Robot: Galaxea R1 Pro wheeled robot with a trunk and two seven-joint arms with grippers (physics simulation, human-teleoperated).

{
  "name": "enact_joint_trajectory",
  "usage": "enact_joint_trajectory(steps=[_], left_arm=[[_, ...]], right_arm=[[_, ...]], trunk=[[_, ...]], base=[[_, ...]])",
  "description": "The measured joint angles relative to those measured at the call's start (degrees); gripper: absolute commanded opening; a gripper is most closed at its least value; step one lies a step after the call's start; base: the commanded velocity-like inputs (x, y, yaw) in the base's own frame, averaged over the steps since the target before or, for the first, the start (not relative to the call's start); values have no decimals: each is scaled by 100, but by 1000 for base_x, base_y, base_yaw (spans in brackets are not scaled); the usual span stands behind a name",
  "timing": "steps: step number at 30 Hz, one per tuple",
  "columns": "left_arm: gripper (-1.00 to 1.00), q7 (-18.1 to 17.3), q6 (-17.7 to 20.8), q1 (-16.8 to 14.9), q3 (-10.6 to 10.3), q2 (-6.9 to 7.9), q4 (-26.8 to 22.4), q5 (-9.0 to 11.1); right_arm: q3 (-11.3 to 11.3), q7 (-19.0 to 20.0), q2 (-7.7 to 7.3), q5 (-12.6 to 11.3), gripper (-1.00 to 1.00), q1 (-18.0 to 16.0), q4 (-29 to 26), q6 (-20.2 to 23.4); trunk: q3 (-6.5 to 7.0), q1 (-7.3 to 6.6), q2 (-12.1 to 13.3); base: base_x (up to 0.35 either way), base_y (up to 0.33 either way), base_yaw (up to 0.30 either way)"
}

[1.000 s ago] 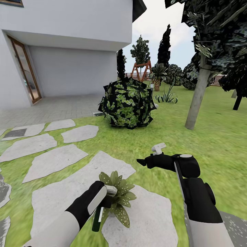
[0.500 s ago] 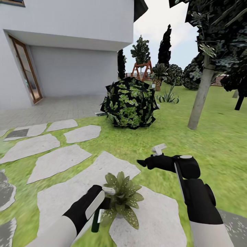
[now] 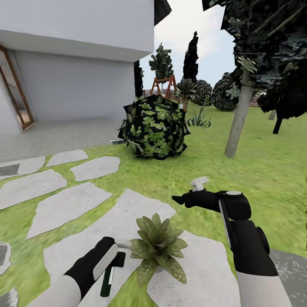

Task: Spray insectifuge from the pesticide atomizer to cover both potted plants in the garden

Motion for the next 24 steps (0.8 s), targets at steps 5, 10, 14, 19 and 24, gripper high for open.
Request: enact_joint_trajectory(steps=[5, 10, 14, 19, 24], left_arm=[[-100, -15, -53, 2, -14, -10, 0, 3], [-100, -8, -55, 2, -15, -9, 1, -9], [-100, -15, -56, 2, -15, -21, 4, -1], [-100, -17, -63, 2, -15, -33, 8, 4], [-100, -17, -69, 2, -15, -34, 8, 1]], right_arm=[[-157, 0, -3, -2, 100, -51, 0, 0], [-196, 0, 21, 1, 100, -57, 0, 6], [-197, 0, 11, 1, 100, -57, 0, 5], [-197, 0, 3, 1, 100, -57, 0, 6], [-202, 0, -4, 1, 100, -64, 0, 6]], trunk=[[0, -1, -1], [0, 1, 0], [0, 1, 0], [0, 1, 0], [0, 1, 0]], base=[[146, 320, -278], [25, 336, -278], [1, 342, -278], [0, 344, -278], [0, 345, -278]])
